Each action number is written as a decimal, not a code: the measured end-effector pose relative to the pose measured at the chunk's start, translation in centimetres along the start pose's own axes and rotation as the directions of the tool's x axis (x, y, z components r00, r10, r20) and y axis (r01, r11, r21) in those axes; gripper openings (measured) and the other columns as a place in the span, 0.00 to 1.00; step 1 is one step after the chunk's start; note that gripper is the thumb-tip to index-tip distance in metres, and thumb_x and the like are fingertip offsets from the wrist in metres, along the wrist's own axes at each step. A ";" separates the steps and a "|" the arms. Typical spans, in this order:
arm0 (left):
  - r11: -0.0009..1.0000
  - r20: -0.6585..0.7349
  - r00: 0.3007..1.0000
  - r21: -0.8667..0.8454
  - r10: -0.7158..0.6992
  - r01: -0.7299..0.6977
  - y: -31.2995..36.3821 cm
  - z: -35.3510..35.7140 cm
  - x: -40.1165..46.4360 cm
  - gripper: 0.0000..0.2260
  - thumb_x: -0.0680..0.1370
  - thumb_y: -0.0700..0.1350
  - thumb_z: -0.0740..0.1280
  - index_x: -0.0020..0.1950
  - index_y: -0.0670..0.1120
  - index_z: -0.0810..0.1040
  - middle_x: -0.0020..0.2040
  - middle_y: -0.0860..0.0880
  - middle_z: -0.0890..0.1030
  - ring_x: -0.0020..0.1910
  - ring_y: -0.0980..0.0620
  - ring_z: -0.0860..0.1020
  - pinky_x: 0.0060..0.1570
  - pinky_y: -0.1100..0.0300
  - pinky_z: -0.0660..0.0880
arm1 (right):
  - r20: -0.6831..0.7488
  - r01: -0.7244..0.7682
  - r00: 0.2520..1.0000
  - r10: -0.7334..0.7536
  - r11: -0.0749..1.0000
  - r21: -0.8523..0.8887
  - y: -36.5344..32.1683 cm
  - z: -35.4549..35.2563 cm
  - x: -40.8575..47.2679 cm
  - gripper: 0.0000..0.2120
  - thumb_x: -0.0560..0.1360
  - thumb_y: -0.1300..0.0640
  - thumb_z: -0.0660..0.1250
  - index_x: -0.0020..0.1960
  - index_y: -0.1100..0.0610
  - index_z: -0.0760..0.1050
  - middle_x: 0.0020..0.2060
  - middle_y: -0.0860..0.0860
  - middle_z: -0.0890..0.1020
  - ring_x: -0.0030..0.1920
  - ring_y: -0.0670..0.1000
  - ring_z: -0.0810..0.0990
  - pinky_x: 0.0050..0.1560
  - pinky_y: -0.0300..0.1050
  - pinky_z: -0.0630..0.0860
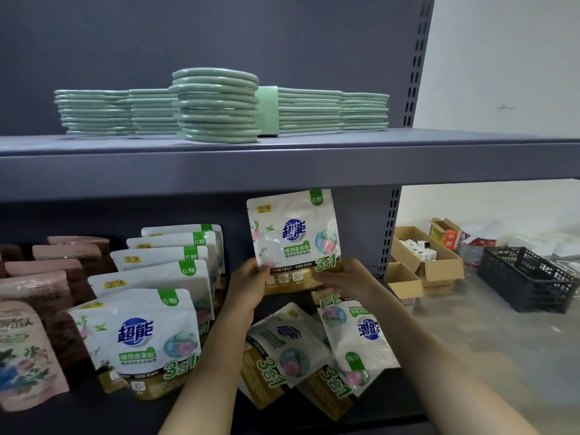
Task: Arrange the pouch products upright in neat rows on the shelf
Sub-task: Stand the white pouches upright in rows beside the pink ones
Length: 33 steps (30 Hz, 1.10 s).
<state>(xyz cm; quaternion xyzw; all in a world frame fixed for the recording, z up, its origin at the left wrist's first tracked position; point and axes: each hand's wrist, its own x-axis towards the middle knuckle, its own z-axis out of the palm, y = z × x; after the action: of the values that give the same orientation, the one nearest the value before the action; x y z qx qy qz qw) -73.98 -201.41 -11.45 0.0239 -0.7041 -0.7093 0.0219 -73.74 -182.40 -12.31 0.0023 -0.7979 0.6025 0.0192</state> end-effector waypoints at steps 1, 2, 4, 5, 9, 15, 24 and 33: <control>1.000 -0.002 1.000 0.019 -0.012 0.012 0.0 0.1 0.2 0.07 0.78 0.44 0.62 0.53 0.50 0.77 0.48 0.50 0.79 0.46 0.53 0.76 0.47 0.58 0.71 | -0.044 0.005 0.999 -0.009 0.996 -0.093 -0.1 0.0 0.5 0.07 0.71 0.61 0.72 0.48 0.55 0.78 0.47 0.54 0.84 0.46 0.52 0.84 0.53 0.52 0.80; 0.999 -0.003 0.999 0.033 -0.034 0.034 0.1 0.3 0.5 0.07 0.79 0.43 0.60 0.53 0.51 0.76 0.47 0.51 0.78 0.44 0.54 0.75 0.45 0.58 0.71 | -0.085 -0.002 0.996 -0.016 0.977 -0.211 -0.3 0.0 0.9 0.11 0.70 0.58 0.73 0.52 0.55 0.79 0.51 0.54 0.84 0.51 0.54 0.82 0.57 0.51 0.78; 0.992 -0.013 0.996 0.089 -0.088 0.089 0.1 0.5 1.3 0.10 0.79 0.41 0.57 0.53 0.51 0.76 0.45 0.52 0.77 0.42 0.55 0.74 0.42 0.59 0.71 | -0.159 -0.041 0.987 -0.022 0.923 -0.382 -0.6 0.1 1.8 0.18 0.71 0.54 0.72 0.59 0.56 0.76 0.54 0.52 0.82 0.55 0.54 0.79 0.55 0.44 0.75; 0.986 -0.029 0.992 0.111 -0.120 0.123 0.0 0.6 1.7 0.11 0.79 0.41 0.55 0.53 0.50 0.76 0.45 0.51 0.77 0.44 0.54 0.74 0.43 0.58 0.71 | -0.174 -0.056 0.985 -0.017 0.912 -0.406 -0.6 0.2 2.3 0.21 0.71 0.52 0.72 0.61 0.56 0.75 0.55 0.52 0.81 0.56 0.54 0.79 0.53 0.43 0.73; 0.944 -0.073 0.956 0.150 -0.285 0.293 -0.3 0.9 3.2 0.14 0.79 0.47 0.55 0.62 0.46 0.72 0.59 0.45 0.76 0.56 0.47 0.74 0.48 0.55 0.71 | -0.175 -0.109 0.985 0.008 0.808 -0.579 -0.1 0.7 3.7 0.24 0.72 0.45 0.66 0.63 0.56 0.69 0.58 0.54 0.80 0.56 0.56 0.79 0.56 0.50 0.76; 0.937 -0.026 0.948 0.151 -0.316 0.316 -1.4 0.9 4.0 0.07 0.78 0.41 0.57 0.51 0.45 0.74 0.46 0.47 0.77 0.40 0.52 0.72 0.39 0.58 0.67 | -0.214 -0.168 0.977 0.016 0.680 -0.714 1.2 1.3 4.1 0.16 0.78 0.51 0.59 0.61 0.60 0.68 0.58 0.58 0.79 0.58 0.60 0.77 0.55 0.51 0.74; 0.943 0.017 0.951 0.134 -0.309 0.304 -4.3 0.6 4.9 0.16 0.78 0.46 0.56 0.65 0.45 0.70 0.57 0.44 0.78 0.54 0.46 0.77 0.55 0.54 0.74 | -0.242 -0.201 0.970 0.012 0.598 -0.776 3.8 1.0 4.6 0.15 0.75 0.48 0.61 0.58 0.54 0.72 0.56 0.54 0.81 0.60 0.58 0.76 0.61 0.51 0.66; 0.976 -0.034 0.981 0.098 -0.193 0.195 -4.4 0.9 4.2 0.18 0.76 0.33 0.55 0.63 0.44 0.71 0.51 0.47 0.75 0.52 0.49 0.74 0.55 0.56 0.72 | -0.273 -0.172 0.959 -0.079 0.601 -0.780 4.4 0.9 3.7 0.12 0.77 0.52 0.57 0.54 0.54 0.77 0.52 0.54 0.83 0.56 0.58 0.77 0.56 0.48 0.65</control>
<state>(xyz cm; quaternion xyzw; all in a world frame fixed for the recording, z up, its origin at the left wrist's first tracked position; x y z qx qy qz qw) -78.27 -200.70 -15.87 0.1023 -0.7329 -0.6714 -0.0402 -77.53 -182.03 -16.67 -0.1127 -0.9709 0.1776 0.1148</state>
